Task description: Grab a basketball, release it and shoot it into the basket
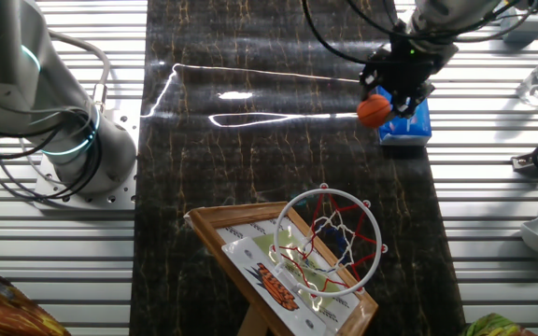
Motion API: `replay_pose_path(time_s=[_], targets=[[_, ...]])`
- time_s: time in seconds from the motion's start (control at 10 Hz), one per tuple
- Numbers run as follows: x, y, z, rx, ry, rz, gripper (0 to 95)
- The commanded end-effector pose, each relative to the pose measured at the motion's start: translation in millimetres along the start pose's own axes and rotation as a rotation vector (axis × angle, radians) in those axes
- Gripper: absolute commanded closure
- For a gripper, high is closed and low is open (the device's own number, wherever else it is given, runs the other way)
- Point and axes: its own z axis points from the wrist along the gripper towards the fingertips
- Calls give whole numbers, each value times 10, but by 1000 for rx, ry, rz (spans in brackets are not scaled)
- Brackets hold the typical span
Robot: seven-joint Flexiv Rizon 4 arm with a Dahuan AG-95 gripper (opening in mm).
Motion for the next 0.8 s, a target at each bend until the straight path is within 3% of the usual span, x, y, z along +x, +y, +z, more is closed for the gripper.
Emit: replay_pose_path(time_s=[0.1,0.2,0.3,0.5,0.8], targets=[[164,13,-62,13,19,-16,950],[311,35,-120,25,37,-20,950],[374,43,-139,28,49,-28,950],[405,47,-150,40,78,-47,950],[372,35,-153,41,70,-46,950]])
